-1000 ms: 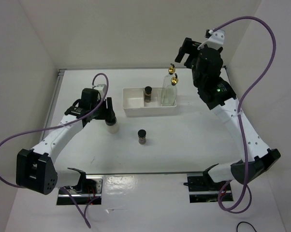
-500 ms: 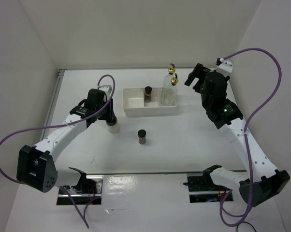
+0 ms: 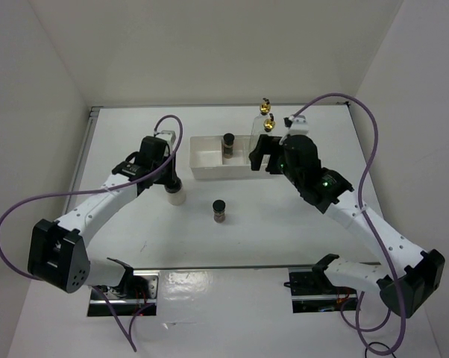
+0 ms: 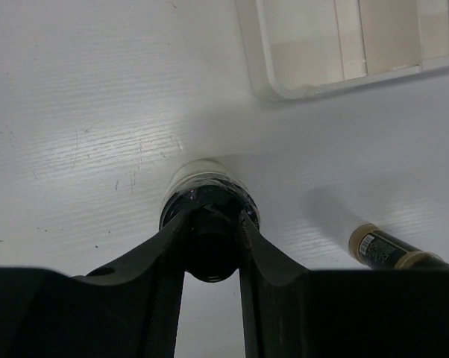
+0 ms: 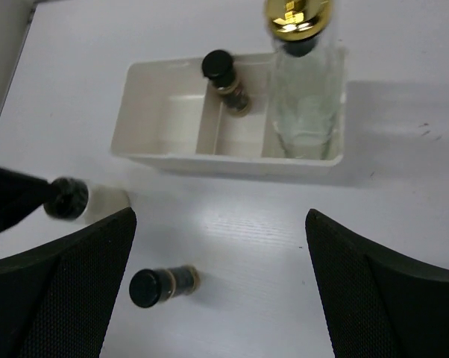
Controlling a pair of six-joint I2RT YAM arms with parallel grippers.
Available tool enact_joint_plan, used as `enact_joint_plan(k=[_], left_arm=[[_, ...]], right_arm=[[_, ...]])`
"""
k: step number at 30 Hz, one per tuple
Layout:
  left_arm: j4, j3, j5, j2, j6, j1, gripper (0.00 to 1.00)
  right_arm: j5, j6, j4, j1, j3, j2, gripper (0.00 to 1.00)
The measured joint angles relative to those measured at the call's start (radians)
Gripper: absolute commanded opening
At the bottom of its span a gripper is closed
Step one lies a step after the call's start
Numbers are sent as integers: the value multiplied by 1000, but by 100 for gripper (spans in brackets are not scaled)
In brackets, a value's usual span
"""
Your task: Organize the condiment bottles
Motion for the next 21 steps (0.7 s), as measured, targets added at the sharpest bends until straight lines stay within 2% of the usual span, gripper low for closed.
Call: enact_joint_plan(k=[7,12,21], left_arm=[[-56,35,-19,11,-1,-8,0],[-118,101,-26,11,-1,-9,0],[-172,312,-27,39,6,-9,0]], right_arm=[[-134,-67,45,120,-65,58,98],[-236,-111,88,125,-87,121,98],[-388,-194,154,137,-96,181,98]])
